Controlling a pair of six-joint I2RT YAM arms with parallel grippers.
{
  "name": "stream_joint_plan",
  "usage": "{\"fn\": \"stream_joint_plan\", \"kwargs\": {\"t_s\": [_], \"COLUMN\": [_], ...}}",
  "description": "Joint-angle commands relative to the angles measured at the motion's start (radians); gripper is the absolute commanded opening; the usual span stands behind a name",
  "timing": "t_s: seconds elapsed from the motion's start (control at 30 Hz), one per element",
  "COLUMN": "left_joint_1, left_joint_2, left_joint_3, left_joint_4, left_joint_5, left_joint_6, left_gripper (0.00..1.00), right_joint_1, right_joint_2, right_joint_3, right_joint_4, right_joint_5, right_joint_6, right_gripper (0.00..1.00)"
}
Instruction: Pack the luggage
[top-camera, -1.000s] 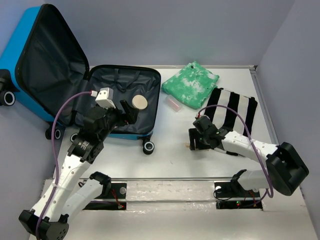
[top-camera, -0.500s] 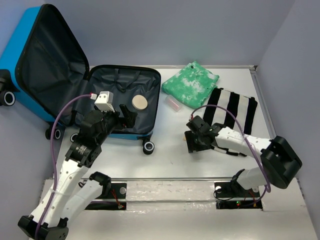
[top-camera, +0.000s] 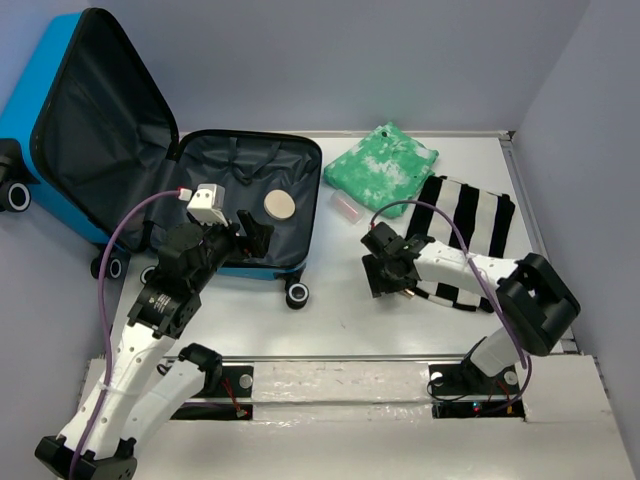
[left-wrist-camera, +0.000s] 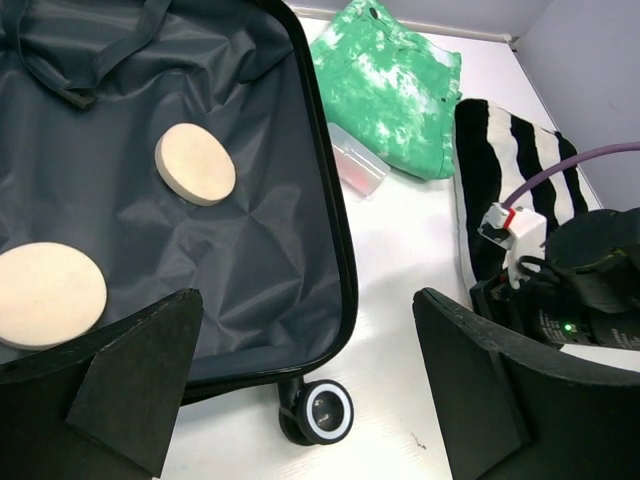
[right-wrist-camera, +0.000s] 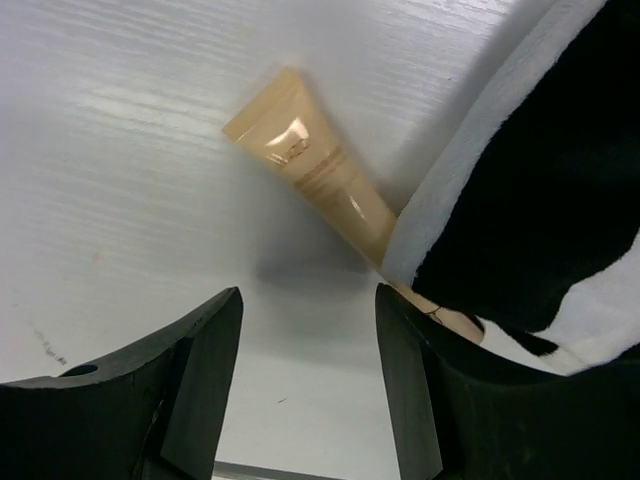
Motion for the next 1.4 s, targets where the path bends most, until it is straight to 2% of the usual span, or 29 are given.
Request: {"fn": "stream_joint_plan", "kwargs": {"t_s": [0.0, 0.37, 0.63, 0.9, 1.07, 1.27, 1.37], "left_joint_1": [-0.002, -0.001, 0.001, 0.001, 0.001, 0.001, 0.002], "left_joint_2": [-0.019, -0.008, -0.008, -0.008, -0.008, -0.008, -0.008], "left_joint_3": [-0.015, -0.017, -0.018, -0.018, -0.018, -0.018, -0.018], "left_joint_4": [0.028, 0.032, 0.032, 0.034, 0.032, 0.032, 0.034], "left_joint_5": [0.044, 0.064, 0.060, 0.060, 0.058, 0.058, 0.061], "left_joint_6": [0.025, 0.026, 0.026, 0.026, 0.026, 0.026, 0.023], "left_gripper": [0.96, 0.94, 0.94, 0.93, 0.93, 0.93, 0.93], "right_joint_1": [-0.014, -0.014, -0.057, -0.057, -0.046, 0.006, 0.015], "right_joint_2": [0.032, -0.097, 0.014, 0.046, 0.064, -0.028, -0.055], "right_joint_3": [0.042, 0.027, 0.040, -0.015, -0.029, -0.062, -0.088], "right_joint_4": [0.017, -0.015, 0.015, 0.074, 0.095, 0.087, 0.086], "right_joint_5": [0.087, 0.071, 0.085, 0.047, -0.039, -0.070, -0.087], "right_joint_6": [-0.015, 0.001, -0.021, -0.007, -0.006, 0.054, 0.071], "right_gripper": [0.61, 0.56, 0.57, 0.60, 0.63, 0.60, 0.54]}}
